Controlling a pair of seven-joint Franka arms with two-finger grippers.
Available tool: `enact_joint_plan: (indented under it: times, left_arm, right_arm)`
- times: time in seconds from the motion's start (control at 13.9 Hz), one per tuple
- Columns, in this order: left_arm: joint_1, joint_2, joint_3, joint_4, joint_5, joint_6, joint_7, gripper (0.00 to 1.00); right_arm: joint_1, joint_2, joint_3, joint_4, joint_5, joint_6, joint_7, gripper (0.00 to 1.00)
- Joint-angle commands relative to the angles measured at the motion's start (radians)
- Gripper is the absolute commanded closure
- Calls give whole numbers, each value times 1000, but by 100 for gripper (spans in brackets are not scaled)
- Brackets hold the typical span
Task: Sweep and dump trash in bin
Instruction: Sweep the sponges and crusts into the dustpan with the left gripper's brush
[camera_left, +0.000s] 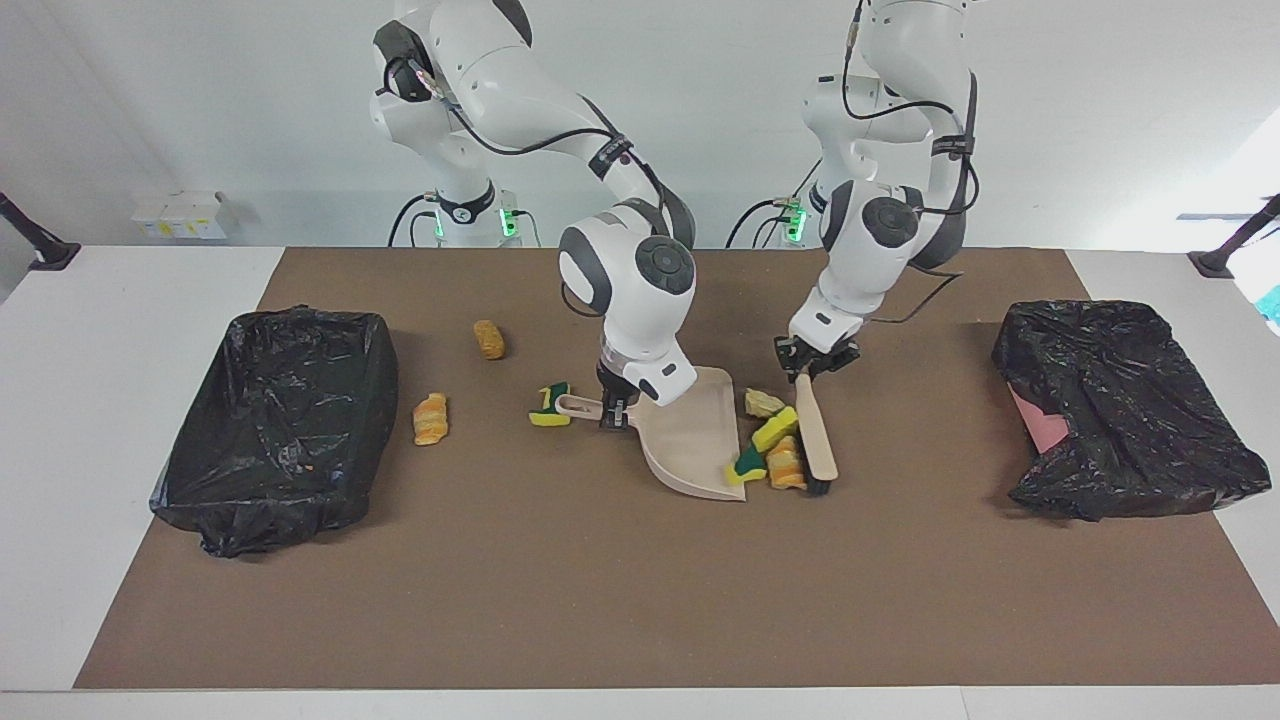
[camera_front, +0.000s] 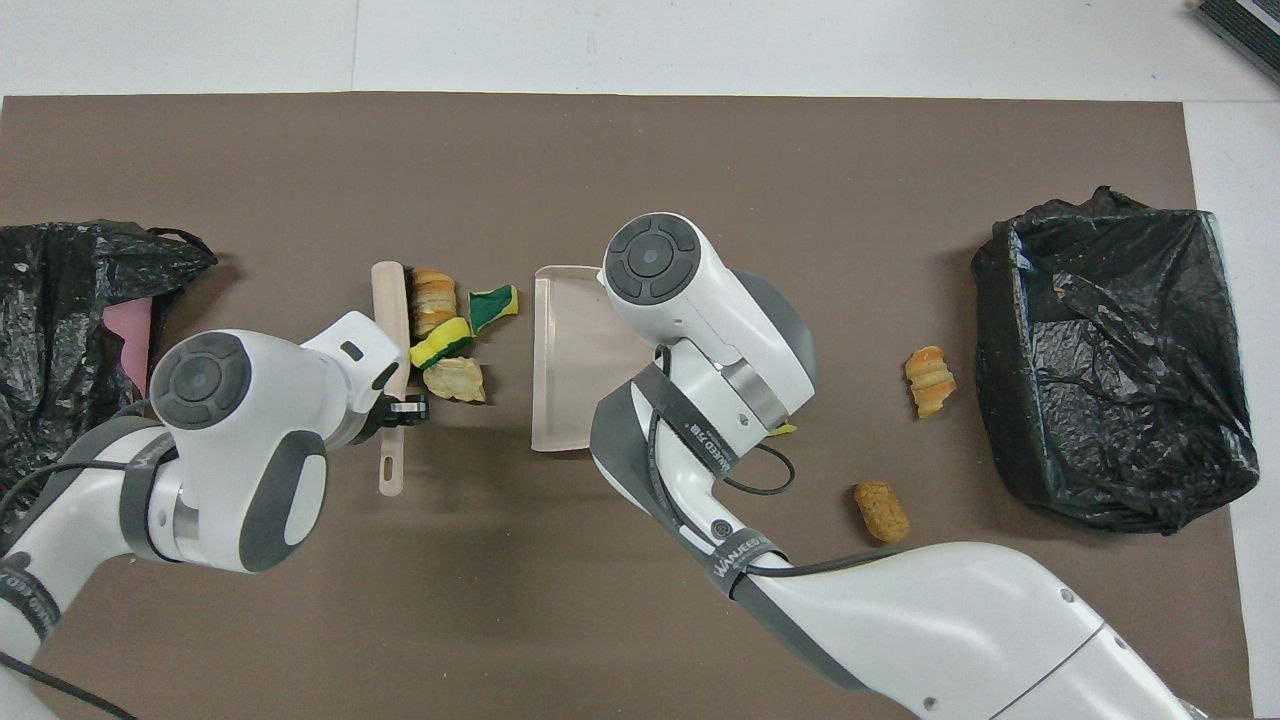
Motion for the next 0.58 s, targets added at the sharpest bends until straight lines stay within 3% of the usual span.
enact_joint_plan:
  times: [0.0, 0.22, 0.5]
  left_arm:
    - [-97, -5, 10, 11, -66, 0, 15, 100]
    - [-118, -14, -43, 19, -118, 16, -11, 100]
    - [-96, -37, -50, 25, -106, 2, -202, 100]
  right_arm:
    - [-11, 4, 11, 0, -16, -7, -22, 100]
    - [-12, 4, 11, -2, -14, -3, -21, 100]
    - [-18, 6, 11, -2, -17, 0, -21, 100]
